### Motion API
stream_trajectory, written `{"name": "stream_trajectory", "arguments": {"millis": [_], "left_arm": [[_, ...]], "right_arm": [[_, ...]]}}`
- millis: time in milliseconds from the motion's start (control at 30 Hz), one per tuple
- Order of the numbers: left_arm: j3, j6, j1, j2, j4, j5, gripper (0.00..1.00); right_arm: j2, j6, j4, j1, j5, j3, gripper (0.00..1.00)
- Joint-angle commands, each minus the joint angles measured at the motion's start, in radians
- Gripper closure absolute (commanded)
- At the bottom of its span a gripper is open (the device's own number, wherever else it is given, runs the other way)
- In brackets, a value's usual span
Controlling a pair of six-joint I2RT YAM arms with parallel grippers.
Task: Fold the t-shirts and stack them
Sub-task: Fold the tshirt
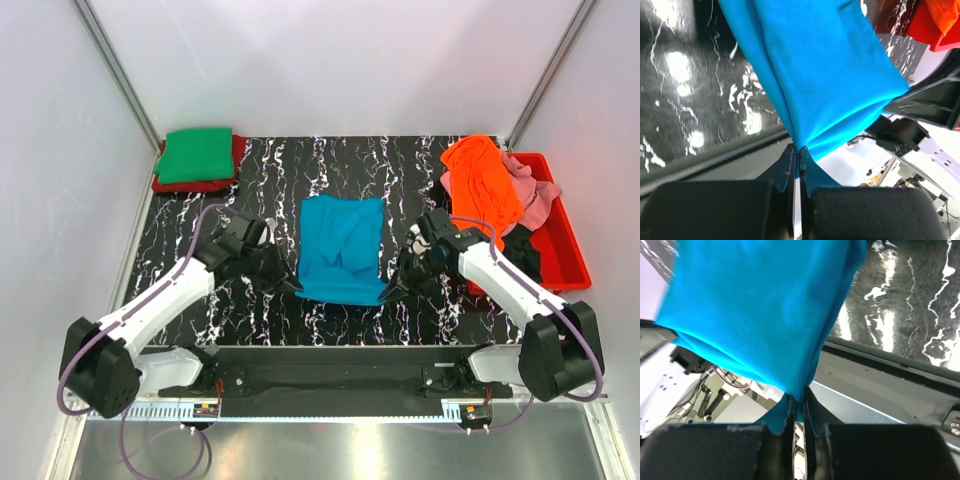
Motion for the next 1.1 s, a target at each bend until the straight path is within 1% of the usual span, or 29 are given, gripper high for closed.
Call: {"name": "stream_trajectory", "arguments": {"millis": [0,33,100,233,367,400,567,600,633,667,700,733,767,800,833,867,900,933,967,1000,1033,1067], "left_arm": [[0.106,-0.015,0.014,-0.015,-0.14,-0.042,1.0],[0.125,-0.011,0.018,-0.006,-0.147,-0.05,1.0],[0.167,-0.005,0.046,0.032,-0.151,-0.051,1.0],[0.249,0.024,0.112,0.129,-0.153,-0.022,1.0],[0.359,0.074,0.167,0.254,-0.159,0.021,1.0],[0.4,0.095,0.175,0.311,-0.162,0.036,1.0],[0.54,0.135,0.225,0.486,-0.176,0.101,1.0],[0.598,0.136,0.233,0.518,-0.18,0.11,1.0],[0.629,0.135,0.241,0.59,-0.18,0.128,1.0],[0.666,0.135,0.254,0.624,-0.18,0.131,1.0],[0.744,0.132,0.264,0.662,-0.186,0.137,1.0],[0.787,0.127,0.27,0.708,-0.188,0.151,1.0],[0.885,0.133,0.284,0.794,-0.191,0.154,0.98],[0.937,0.132,0.291,0.852,-0.199,0.159,0.94],[0.991,0.124,0.298,0.901,-0.199,0.191,0.76],[1.051,0.124,0.311,1.01,-0.197,0.203,0.62],[1.18,0.127,0.321,1.064,-0.225,0.214,0.51],[1.244,0.127,0.327,1.11,-0.237,0.229,0.09],[1.299,0.135,0.336,1.191,-0.237,0.236,0.01],[1.389,0.144,0.339,1.221,-0.239,0.24,0.01],[1.424,0.153,0.344,1.245,-0.242,0.234,0.01],[1.439,0.173,0.353,1.253,-0.242,0.23,0.01]], "right_arm": [[0.004,-0.002,-0.162,-0.004,0.114,0.129,1.0],[0.04,-0.016,-0.176,-0.006,0.129,0.193,1.0],[0.085,-0.049,-0.21,-0.013,0.171,0.253,1.0],[0.215,-0.089,-0.227,-0.05,0.189,0.403,1.0],[0.317,-0.12,-0.248,-0.076,0.194,0.51,1.0],[0.337,-0.129,-0.248,-0.081,0.193,0.53,1.0],[0.492,-0.154,-0.263,-0.119,0.185,0.664,1.0],[0.543,-0.155,-0.267,-0.125,0.183,0.689,1.0],[0.574,-0.163,-0.268,-0.133,0.18,0.745,1.0],[0.607,-0.166,-0.271,-0.14,0.179,0.781,1.0],[0.643,-0.171,-0.277,-0.157,0.182,0.819,1.0],[0.723,-0.172,-0.283,-0.167,0.177,0.911,1.0],[0.769,-0.168,-0.297,-0.174,0.182,0.965,1.0],[0.813,-0.16,-0.309,-0.183,0.191,1.025,0.95],[0.902,-0.154,-0.316,-0.184,0.186,1.144,0.56],[0.944,-0.151,-0.323,-0.184,0.182,1.207,0.34],[1.032,-0.137,-0.345,-0.185,0.195,1.272,0.01],[1.079,-0.136,-0.39,-0.185,0.218,1.432,0.0],[1.122,-0.143,-0.499,-0.185,0.24,1.521,0.0],[1.168,-0.145,-0.532,-0.184,0.235,1.591,0.0],[1.168,-0.143,-0.546,-0.182,0.228,1.644,0.0],[1.155,-0.145,-0.543,-0.182,0.241,1.639,0.0]]}}
